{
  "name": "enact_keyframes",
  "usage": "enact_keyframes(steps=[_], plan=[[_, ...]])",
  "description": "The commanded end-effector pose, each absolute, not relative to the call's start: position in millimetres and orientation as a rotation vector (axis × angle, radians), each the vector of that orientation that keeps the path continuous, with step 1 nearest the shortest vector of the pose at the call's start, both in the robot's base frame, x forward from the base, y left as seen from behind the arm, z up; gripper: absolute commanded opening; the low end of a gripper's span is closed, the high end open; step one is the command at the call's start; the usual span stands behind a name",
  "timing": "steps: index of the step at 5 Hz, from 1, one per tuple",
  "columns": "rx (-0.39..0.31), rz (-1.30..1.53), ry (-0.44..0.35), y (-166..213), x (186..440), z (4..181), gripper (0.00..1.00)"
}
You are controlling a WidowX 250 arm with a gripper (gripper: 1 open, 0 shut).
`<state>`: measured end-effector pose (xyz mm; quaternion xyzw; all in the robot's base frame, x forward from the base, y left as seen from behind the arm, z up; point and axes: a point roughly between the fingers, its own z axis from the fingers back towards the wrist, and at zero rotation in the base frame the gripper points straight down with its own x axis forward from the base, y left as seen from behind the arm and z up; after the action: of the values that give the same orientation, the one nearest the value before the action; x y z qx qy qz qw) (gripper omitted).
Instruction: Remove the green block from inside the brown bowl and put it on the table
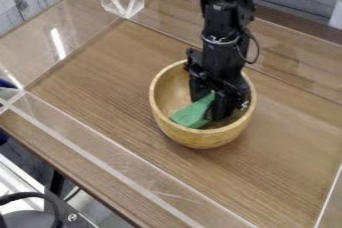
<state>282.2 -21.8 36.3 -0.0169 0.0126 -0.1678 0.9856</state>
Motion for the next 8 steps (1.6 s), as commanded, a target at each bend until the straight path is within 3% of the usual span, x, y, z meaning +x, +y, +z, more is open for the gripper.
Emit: enact_keyframes(steps=[1, 4, 5, 6, 8], plan=[[0.005, -0.333, -0.086, -25.1, 292.3, 58.5, 0.0], [-0.019, -0.306, -0.144, -39.9, 295.7, 111.2, 0.0], [-0.039, -0.337, -0.166, -51.4, 294.8, 119.6, 0.0], [-0.056, -0.368, -0.176, -59.3, 292.6, 121.0, 0.0], [-0.105, -0.358, -0.158, -97.1, 296.1, 105.6, 0.0]])
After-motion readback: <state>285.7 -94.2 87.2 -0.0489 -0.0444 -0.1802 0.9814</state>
